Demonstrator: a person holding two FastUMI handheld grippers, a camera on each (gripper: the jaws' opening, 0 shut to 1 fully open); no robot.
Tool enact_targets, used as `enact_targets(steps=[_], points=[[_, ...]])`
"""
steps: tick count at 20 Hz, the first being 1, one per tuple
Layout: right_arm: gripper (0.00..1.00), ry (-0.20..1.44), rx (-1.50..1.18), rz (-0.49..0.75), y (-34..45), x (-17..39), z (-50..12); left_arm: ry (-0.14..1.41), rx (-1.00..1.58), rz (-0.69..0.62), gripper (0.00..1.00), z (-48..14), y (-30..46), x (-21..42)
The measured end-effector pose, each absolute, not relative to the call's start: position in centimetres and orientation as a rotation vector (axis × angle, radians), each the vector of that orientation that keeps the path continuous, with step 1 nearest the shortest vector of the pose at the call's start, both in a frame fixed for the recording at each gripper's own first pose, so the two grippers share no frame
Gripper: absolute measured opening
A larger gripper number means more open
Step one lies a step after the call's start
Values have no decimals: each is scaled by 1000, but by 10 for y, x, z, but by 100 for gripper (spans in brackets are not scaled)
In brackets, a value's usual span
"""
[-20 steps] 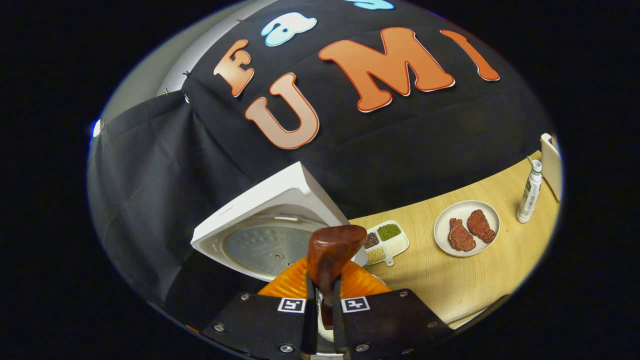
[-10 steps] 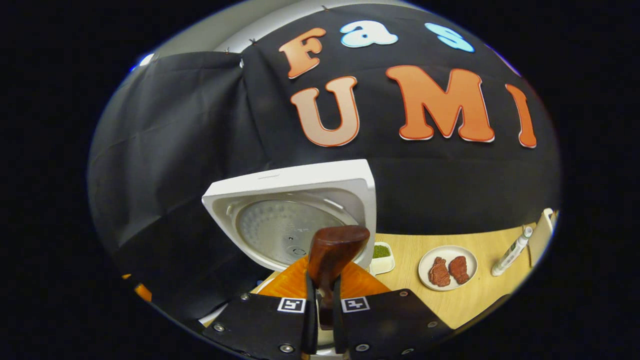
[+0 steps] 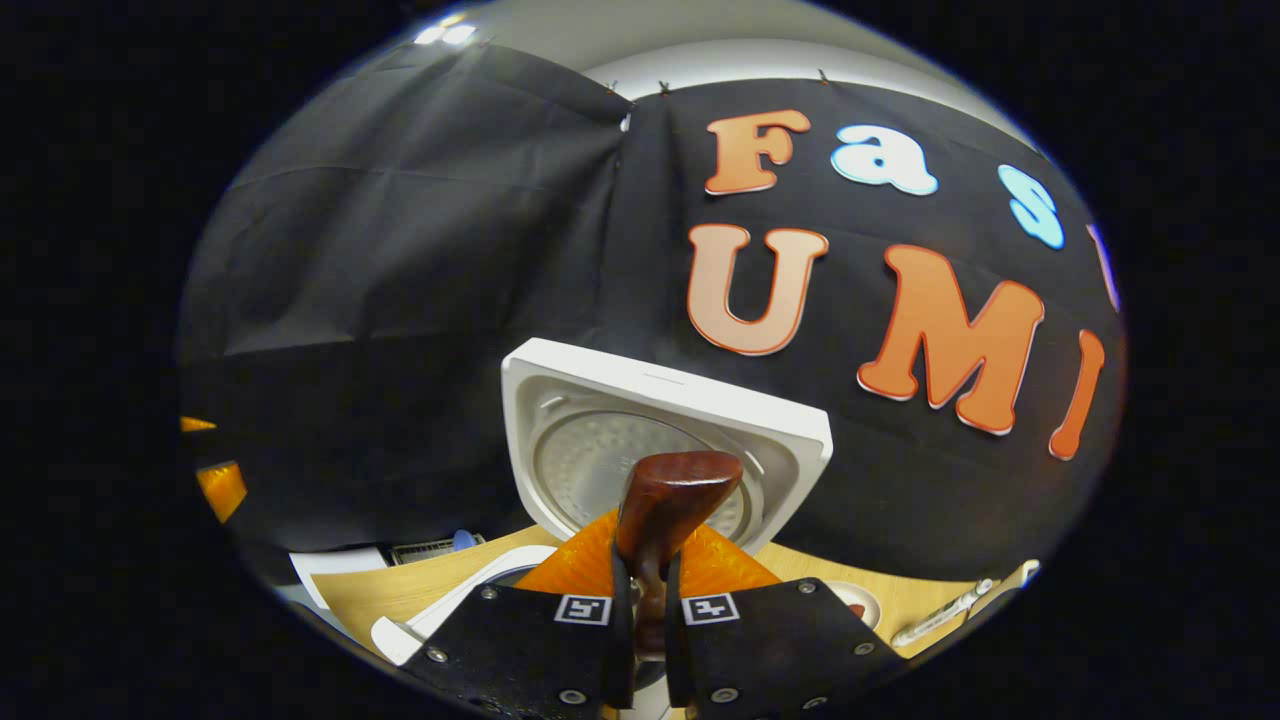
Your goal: Close the left gripper, press the button to open the rice cooker; take a wooden spoon from the chopstick holder with the right hand, scoop a spoonful of rice and pour it into the rice cooker, then put the wooden spoon back into the chopstick holder.
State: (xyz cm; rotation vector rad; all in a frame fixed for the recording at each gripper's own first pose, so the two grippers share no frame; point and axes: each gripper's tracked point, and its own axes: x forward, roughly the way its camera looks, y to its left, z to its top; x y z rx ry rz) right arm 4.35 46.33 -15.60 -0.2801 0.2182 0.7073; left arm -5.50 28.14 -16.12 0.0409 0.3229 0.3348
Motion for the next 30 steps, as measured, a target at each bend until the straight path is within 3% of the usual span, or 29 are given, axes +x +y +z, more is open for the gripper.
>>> enact_targets(steps=[3,6,11,22,26,30], points=[[12,164,-313,756,466,31,-150,323,27,348,90,-158,267,-60],[12,218,-195,767,452,24,-148,308,48,336,89,-149,250,-60],[12,304,17,681,382,34,-131,300,42,292,89,-143,209,-56],[12,447,407,299,149,47,-165,340,52,139,89,-147,110,-31],[12,500,428,83,42,25,-208,355,56,93,90,-143,82,-19],[14,525,472,-50,-23,-2,-231,340,99,55,90,-134,60,-5]])
